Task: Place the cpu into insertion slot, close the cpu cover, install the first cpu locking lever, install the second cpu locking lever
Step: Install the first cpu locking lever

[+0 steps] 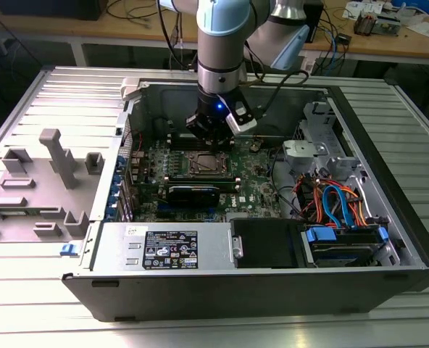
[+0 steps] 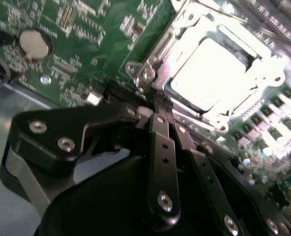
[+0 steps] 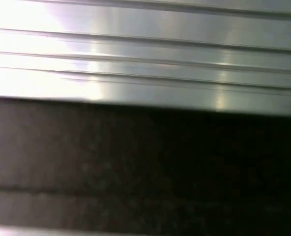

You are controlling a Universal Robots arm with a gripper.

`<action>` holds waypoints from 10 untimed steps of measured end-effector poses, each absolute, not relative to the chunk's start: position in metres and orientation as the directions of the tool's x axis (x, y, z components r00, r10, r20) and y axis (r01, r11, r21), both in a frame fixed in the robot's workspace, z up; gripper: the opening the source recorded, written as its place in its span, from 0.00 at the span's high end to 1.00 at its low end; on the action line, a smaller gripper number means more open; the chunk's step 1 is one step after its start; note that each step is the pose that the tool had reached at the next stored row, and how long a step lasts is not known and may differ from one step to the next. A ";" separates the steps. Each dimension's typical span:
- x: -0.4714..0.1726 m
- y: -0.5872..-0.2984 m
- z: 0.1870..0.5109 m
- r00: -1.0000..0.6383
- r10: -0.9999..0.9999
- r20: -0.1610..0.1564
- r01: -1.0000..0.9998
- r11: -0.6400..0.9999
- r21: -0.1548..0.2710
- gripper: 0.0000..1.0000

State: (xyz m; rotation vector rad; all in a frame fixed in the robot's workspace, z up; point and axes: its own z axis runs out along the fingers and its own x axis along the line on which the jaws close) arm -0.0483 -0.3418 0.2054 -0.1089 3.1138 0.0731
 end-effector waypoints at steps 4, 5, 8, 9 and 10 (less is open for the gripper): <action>-0.048 -0.342 0.208 -0.997 -0.069 -0.026 -0.070 0.996 0.046 0.89; -0.048 -0.342 0.208 -0.997 -0.069 -0.026 -0.071 0.996 0.046 0.89; -0.048 -0.342 0.206 -0.997 -0.070 -0.026 -0.071 0.997 0.042 0.89; -0.048 -0.342 0.204 -0.997 -0.070 -0.025 -0.071 0.997 0.040 0.89; -0.048 -0.342 0.204 -0.997 -0.069 -0.025 -0.070 0.997 0.039 0.89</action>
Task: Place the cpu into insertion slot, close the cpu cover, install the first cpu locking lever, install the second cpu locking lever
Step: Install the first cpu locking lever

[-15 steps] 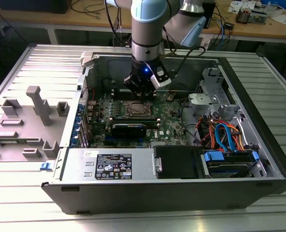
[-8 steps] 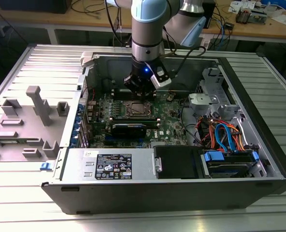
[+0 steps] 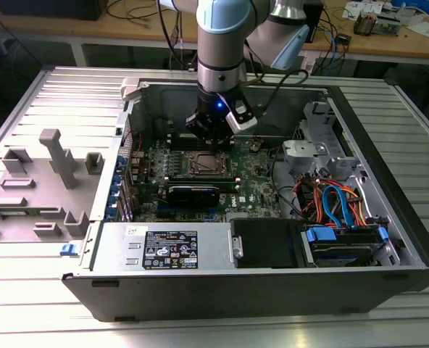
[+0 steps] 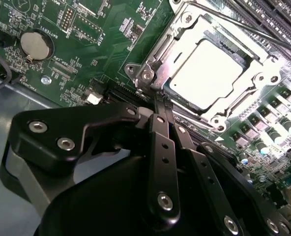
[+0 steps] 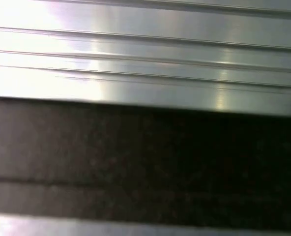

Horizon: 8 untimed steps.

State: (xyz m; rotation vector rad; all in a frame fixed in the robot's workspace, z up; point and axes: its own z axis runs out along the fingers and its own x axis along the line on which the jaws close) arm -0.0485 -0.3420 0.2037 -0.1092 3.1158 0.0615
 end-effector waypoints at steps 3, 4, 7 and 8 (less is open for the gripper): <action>-0.048 -0.342 0.202 -0.997 -0.069 -0.026 -0.070 0.997 0.039 0.89; -0.048 -0.342 0.202 -0.997 -0.069 -0.026 -0.070 0.997 0.039 0.89; -0.048 -0.342 0.206 -0.997 -0.069 -0.026 -0.070 0.997 0.038 0.89; -0.048 -0.342 0.207 -0.997 -0.069 -0.025 -0.070 0.997 0.038 0.89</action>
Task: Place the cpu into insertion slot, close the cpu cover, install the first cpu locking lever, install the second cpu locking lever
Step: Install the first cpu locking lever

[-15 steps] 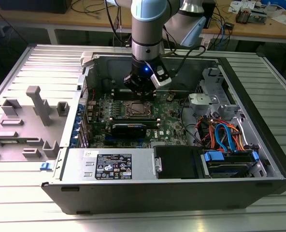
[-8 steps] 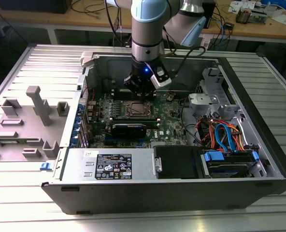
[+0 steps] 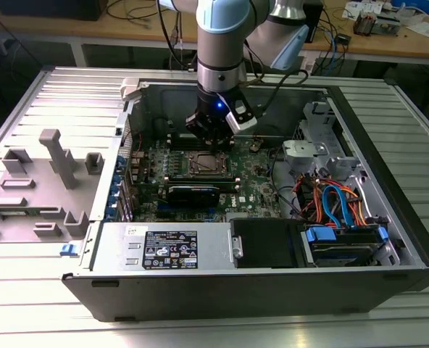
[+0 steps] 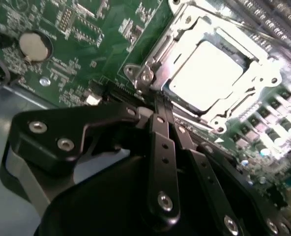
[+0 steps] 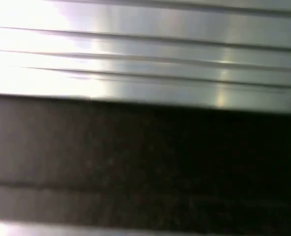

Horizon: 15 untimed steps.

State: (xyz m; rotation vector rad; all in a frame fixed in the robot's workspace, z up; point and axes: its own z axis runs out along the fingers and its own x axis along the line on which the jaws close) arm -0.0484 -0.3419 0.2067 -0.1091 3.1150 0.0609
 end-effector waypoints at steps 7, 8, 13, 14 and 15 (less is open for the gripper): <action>-0.048 -0.342 0.207 -0.997 -0.070 -0.025 -0.070 0.997 0.029 0.89; -0.048 -0.342 0.206 -0.997 -0.070 -0.025 -0.070 0.997 0.028 0.89; -0.048 -0.342 0.204 -0.997 -0.070 -0.024 -0.070 0.997 0.019 0.89; -0.048 -0.342 0.204 -0.997 -0.070 -0.024 -0.070 0.997 0.018 0.89; -0.048 -0.342 0.203 -0.997 -0.070 -0.024 -0.070 0.997 0.017 0.89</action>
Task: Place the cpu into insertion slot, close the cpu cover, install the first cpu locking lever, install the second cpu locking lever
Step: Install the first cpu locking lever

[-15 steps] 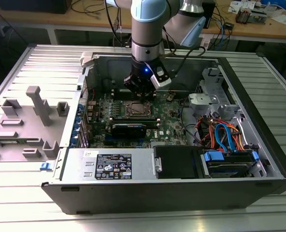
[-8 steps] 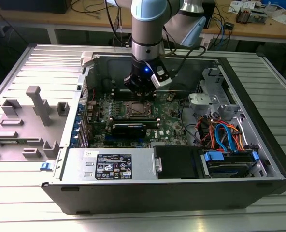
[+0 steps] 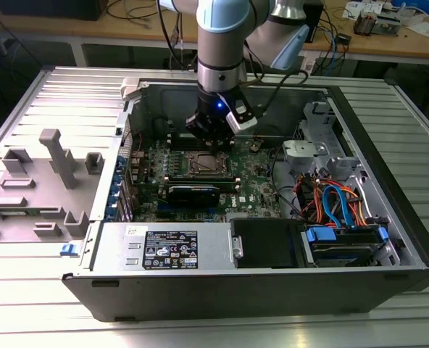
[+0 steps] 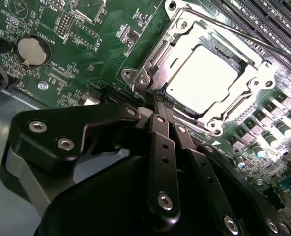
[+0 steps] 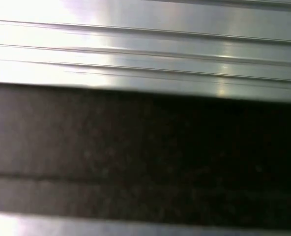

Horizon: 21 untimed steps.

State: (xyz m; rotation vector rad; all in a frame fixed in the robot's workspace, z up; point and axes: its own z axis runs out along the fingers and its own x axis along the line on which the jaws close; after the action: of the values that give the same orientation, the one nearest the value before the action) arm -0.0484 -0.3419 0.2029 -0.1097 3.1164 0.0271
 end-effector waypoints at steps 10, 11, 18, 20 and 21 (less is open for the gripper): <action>-0.048 -0.342 0.201 -0.997 -0.069 -0.026 -0.070 0.997 0.041 0.89; -0.048 -0.342 0.202 -0.997 -0.069 -0.026 -0.070 0.997 0.041 0.89; -0.048 -0.344 0.207 -0.997 -0.069 -0.026 -0.070 0.997 0.040 0.89; -0.048 -0.346 0.207 -0.997 -0.069 -0.026 -0.070 0.997 0.040 0.89; -0.048 -0.346 0.207 -0.997 -0.069 -0.026 -0.070 0.997 0.040 0.89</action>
State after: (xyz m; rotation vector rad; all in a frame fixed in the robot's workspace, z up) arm -0.0484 -0.3458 0.2070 -0.1090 3.1148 0.0642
